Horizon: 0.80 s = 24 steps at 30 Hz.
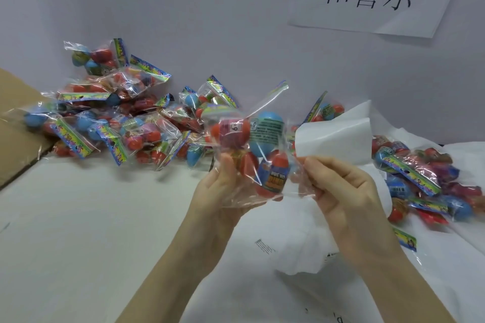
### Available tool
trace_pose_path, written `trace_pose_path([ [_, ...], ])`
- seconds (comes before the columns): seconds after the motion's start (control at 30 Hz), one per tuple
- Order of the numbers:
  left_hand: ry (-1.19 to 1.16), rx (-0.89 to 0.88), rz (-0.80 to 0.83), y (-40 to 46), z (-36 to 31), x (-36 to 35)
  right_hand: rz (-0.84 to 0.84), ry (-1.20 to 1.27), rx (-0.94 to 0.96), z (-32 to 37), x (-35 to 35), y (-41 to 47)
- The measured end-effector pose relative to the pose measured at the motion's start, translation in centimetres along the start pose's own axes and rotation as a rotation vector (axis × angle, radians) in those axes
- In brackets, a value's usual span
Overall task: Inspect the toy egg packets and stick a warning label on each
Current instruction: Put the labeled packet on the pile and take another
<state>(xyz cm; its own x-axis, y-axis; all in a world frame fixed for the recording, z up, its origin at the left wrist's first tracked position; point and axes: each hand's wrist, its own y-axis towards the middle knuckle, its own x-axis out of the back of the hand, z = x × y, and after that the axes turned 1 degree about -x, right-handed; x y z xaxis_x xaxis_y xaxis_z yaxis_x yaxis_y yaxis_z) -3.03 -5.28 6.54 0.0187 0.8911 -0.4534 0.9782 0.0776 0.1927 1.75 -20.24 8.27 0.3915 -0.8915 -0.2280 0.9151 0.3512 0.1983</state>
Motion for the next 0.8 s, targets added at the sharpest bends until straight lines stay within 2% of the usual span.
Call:
trace_pose_path([
  [0.1,-0.112,0.037,0.081,-0.2,0.7,-0.5,-0.054,0.110,0.023,-0.2,-0.2,0.0],
  [0.27,-0.112,0.097,0.188,-0.8,2.4,-1.7,-0.094,0.297,-0.018,-0.2,-0.3,-0.1],
  [0.4,-0.163,0.152,0.216,-0.7,3.0,-1.8,-0.140,0.457,-0.162,-0.8,0.0,-0.1],
  [0.6,-0.228,0.241,0.148,-0.3,3.7,-1.3,-0.104,0.673,-0.329,-1.3,0.1,0.3],
  [0.8,-0.364,0.275,0.078,0.2,3.7,-1.1,0.028,0.805,-0.327,-0.9,0.6,0.7],
])
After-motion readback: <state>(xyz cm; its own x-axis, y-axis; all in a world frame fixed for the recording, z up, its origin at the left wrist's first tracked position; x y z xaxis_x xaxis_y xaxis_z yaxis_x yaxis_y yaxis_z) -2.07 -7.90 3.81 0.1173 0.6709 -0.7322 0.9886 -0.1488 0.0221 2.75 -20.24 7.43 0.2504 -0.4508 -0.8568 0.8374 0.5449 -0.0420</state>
